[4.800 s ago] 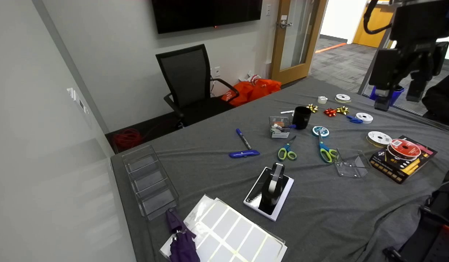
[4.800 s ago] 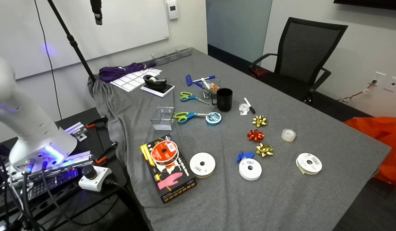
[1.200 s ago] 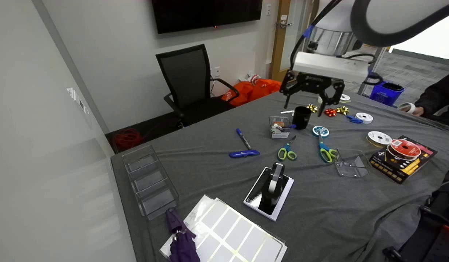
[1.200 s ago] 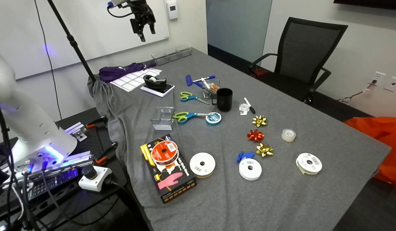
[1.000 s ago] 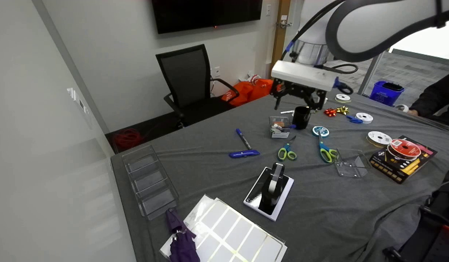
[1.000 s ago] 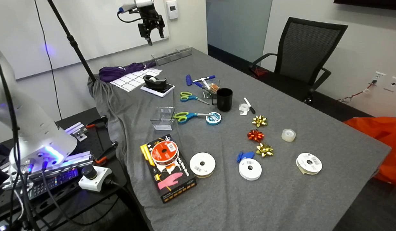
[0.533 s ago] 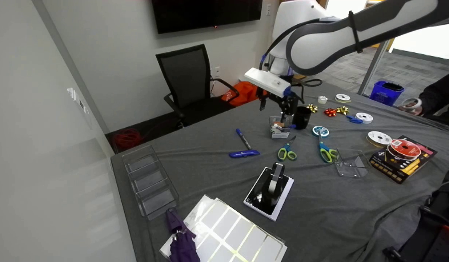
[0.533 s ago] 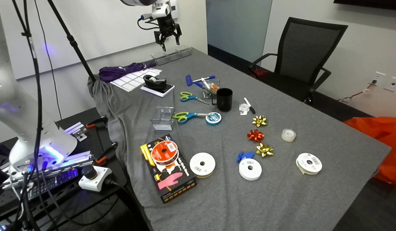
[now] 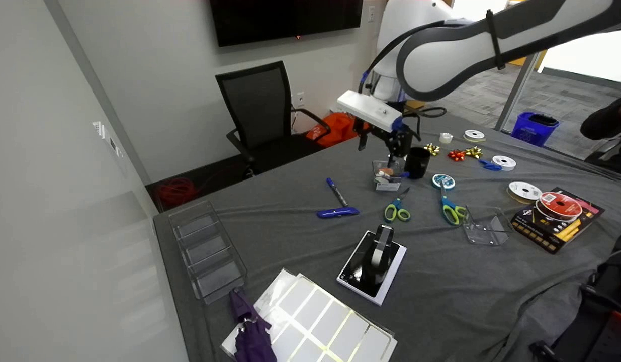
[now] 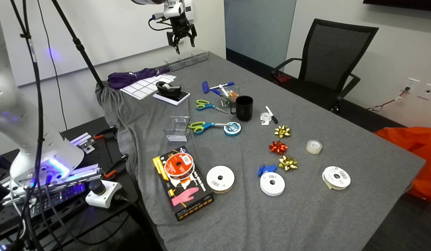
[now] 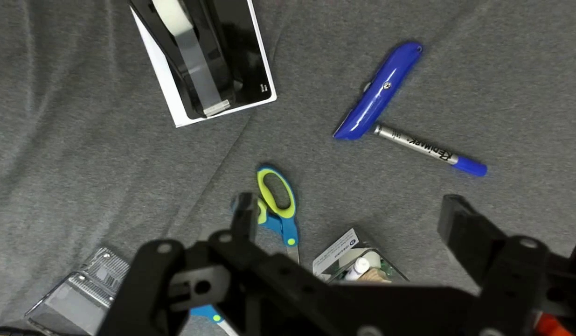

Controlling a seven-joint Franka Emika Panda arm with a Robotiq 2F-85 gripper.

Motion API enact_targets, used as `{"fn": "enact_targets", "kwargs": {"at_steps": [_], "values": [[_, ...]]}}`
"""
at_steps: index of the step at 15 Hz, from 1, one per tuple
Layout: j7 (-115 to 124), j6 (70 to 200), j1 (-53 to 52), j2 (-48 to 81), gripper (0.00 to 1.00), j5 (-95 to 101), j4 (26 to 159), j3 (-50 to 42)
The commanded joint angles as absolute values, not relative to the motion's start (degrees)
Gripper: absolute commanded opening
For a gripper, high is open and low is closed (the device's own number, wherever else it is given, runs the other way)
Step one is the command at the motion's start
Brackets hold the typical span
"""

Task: Put the blue marker in the clear container on the right.

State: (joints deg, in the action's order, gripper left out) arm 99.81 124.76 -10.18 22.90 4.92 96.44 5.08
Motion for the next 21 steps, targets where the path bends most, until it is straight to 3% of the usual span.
{"fn": "enact_targets", "kwargs": {"at_steps": [1, 10, 21], "values": [[105.66, 124.79, -12.79, 26.01, 1.0, 4.67, 94.47, 3.01], [125.46, 124.12, -16.48, 44.28, 1.0, 4.38, 81.31, -0.8], [125.56, 125.71, -15.31, 59.21, 1.0, 1.04, 65.53, -0.53]]}}
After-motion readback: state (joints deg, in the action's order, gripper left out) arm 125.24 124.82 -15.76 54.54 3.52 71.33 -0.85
